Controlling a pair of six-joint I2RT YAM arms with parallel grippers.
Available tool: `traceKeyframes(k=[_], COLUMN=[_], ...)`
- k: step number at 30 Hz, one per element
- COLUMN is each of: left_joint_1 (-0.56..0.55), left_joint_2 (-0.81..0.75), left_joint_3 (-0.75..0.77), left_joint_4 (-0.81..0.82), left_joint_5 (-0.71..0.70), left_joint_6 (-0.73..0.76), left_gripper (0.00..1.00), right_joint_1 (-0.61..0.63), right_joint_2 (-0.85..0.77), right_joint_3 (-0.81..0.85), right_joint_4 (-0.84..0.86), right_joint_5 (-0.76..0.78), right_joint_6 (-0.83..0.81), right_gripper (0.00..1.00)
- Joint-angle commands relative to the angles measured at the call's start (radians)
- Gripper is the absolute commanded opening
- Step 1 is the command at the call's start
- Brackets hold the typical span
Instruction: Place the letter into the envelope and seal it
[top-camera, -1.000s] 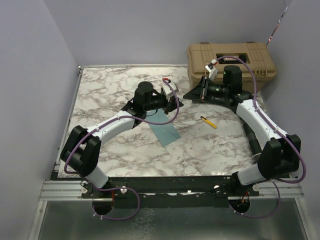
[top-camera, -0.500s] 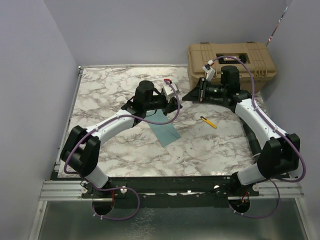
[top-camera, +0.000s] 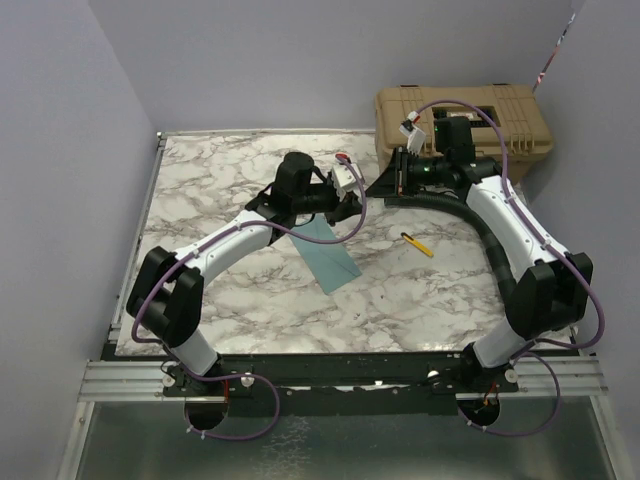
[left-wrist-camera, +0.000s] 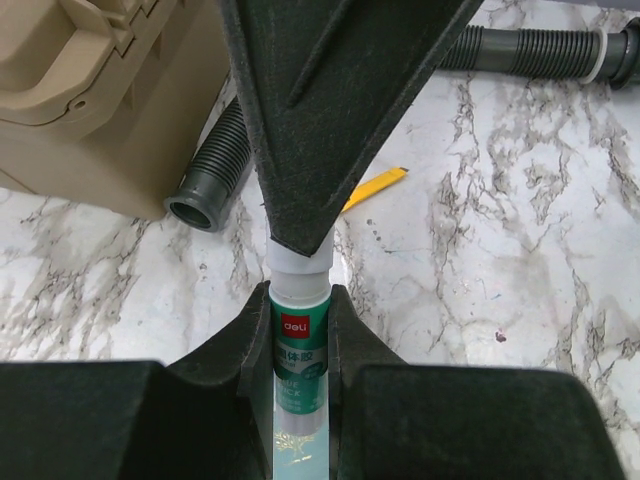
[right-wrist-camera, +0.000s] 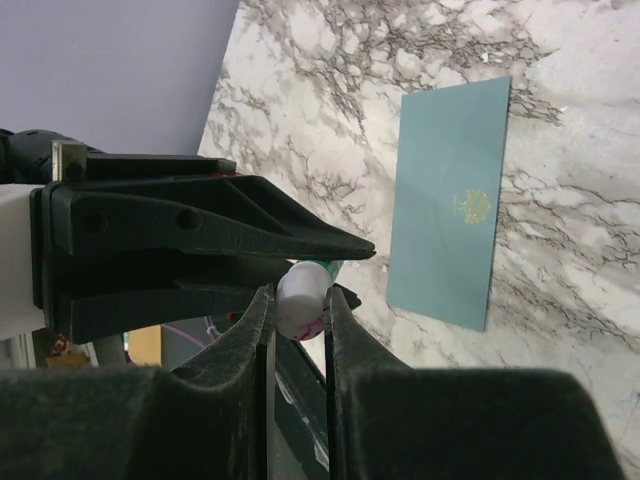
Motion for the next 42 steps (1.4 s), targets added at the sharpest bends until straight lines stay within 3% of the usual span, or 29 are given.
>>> traceKeyframes(k=[1,10,33,42], left_joint_1=[-0.026,-0.036,-0.13,-0.195], left_joint_2=[0.037,0.053,-0.001,-0.044], left_joint_3=[0.07,0.111,0.203,0.219], left_joint_4=[-0.023,-0.054,-0.069,-0.053], left_joint_5=[0.055,0.04,0.023,0.054], left_joint_6=[0.088,0.179,0.454,0.49], left_gripper=[0.0,0.0,0.0,0.0], right_joint_1=[0.046,0.061,0.115,0.125], right_joint_2=[0.05,0.112,0.136,0.161], right_joint_3=[0.098,0.18,0.124,0.117], right_joint_4=[-0.235,-0.393,-0.37,-0.37], right_joint_5=[-0.026,0.08,0.124,0.111], right_joint_6=[-0.035,-0.076,0.009,0.072], right_gripper=[0.0,0.0,0.0,0.0])
